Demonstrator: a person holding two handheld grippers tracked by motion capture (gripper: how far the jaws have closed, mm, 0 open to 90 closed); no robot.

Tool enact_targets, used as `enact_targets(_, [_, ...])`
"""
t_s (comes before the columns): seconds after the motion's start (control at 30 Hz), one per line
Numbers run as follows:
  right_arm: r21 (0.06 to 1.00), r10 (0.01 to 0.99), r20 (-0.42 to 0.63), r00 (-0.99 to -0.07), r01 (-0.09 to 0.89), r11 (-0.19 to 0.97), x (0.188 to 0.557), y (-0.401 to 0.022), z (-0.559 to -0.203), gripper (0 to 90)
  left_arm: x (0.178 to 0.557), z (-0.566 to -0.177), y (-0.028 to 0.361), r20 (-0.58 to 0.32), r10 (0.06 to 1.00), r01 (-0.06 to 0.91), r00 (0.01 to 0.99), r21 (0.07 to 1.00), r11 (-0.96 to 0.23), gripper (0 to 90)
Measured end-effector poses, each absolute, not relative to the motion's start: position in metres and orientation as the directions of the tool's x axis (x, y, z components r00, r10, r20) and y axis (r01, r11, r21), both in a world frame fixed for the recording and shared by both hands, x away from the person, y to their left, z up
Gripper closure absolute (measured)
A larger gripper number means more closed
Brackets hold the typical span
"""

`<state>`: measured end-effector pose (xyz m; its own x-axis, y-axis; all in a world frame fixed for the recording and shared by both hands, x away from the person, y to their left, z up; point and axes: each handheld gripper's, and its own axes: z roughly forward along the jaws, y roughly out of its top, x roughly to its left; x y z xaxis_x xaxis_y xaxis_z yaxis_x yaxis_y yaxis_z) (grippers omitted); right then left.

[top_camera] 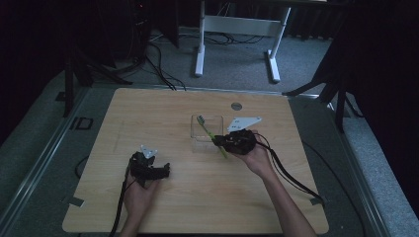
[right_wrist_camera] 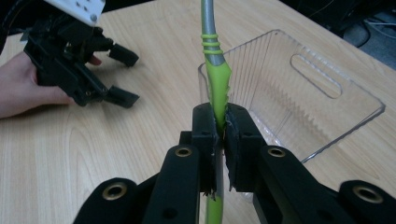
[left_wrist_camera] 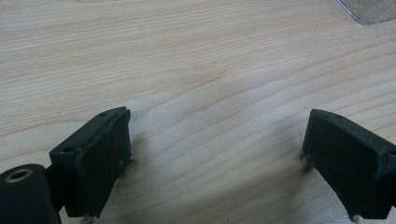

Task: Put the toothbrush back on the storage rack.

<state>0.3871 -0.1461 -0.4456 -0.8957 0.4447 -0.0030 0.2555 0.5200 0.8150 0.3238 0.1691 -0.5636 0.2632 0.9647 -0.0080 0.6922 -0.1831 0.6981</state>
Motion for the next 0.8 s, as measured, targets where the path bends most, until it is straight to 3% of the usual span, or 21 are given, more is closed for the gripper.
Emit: enact_targets(0.8, [0.875, 0.484, 0.068, -0.872, 0.285, 0.391, 0.393, -0.1485, -0.4417, 83.0, 0.3238, -0.5638, 0.169, -0.008, 0.965, 0.691, 0.263, 0.699, -0.183, 8.2])
